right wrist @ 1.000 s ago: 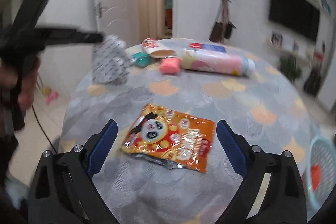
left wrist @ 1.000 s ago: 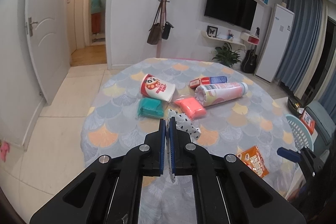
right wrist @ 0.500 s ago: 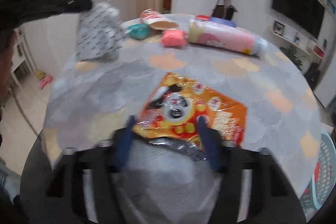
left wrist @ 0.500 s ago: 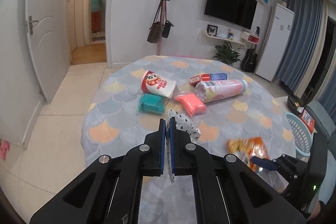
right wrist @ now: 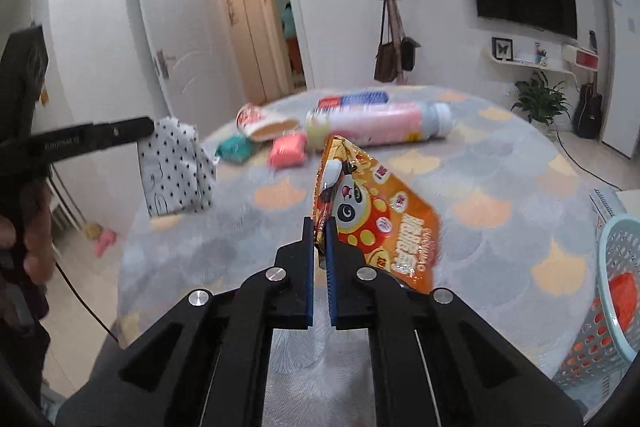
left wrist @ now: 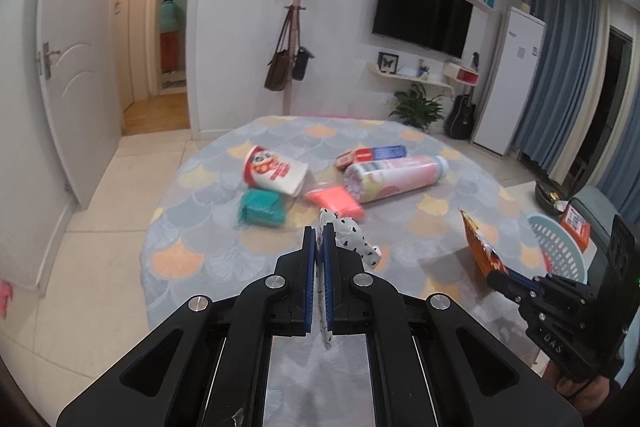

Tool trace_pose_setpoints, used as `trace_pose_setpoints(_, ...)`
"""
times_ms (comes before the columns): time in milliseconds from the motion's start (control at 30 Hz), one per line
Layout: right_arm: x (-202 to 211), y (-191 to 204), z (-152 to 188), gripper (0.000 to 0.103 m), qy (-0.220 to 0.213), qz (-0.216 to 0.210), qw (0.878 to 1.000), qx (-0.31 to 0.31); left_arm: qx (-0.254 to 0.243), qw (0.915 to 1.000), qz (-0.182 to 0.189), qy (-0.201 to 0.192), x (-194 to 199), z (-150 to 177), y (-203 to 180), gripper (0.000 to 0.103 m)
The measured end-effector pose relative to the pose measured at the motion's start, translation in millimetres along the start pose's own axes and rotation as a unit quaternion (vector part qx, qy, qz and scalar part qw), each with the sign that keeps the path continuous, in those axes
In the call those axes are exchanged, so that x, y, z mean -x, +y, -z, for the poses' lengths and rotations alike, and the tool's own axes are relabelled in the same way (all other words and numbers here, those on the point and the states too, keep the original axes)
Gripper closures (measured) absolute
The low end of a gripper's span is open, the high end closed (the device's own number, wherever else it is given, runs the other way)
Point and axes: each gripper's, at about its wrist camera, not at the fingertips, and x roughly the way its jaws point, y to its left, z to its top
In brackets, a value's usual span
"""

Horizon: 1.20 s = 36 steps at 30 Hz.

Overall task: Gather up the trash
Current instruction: 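Lift the cloth with the left tool while the right carries the snack bag to the basket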

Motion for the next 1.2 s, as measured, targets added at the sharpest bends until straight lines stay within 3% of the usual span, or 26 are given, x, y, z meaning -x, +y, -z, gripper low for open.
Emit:
trace_pose_setpoints(267,24,-15,-10,0.099,-0.038,0.006,0.999,-0.017,-0.026,0.9994,0.022,-0.008,3,-7,-30,0.100)
trace_pose_setpoints(667,69,-75,-15,0.099,-0.086,0.051,0.993,-0.059,-0.064,0.9967,0.051,-0.005,-12,-15,-81,0.100)
trace_pose_setpoints(1000,103,-147,1,0.099,-0.121,0.109,0.980,-0.116,-0.113,0.9884,0.101,-0.009,-35,-29,-159,0.100)
trace_pose_setpoints(1200,125,-190,17,0.099,-0.130,0.171,0.968,-0.131,-0.148,0.9787,0.142,-0.006,-59,-30,-224,0.100)
